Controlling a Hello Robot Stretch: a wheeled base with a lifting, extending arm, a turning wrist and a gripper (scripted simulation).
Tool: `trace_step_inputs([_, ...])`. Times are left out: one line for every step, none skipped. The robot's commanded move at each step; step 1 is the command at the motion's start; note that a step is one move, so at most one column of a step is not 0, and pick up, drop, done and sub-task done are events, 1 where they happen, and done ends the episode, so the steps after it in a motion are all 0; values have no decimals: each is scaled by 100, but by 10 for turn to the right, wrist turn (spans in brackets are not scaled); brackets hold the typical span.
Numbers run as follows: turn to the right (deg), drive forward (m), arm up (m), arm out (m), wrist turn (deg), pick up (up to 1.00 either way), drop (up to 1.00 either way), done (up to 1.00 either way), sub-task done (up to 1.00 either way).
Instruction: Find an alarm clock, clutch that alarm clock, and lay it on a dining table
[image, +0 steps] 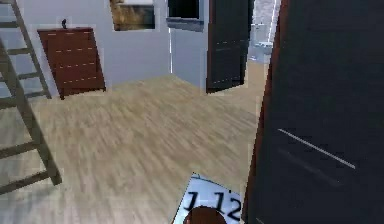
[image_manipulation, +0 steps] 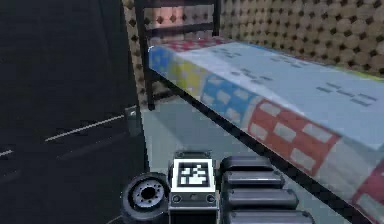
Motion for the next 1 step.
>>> trace_step_inputs([0, 80, 0, 0, 0, 0, 0, 0, 0])
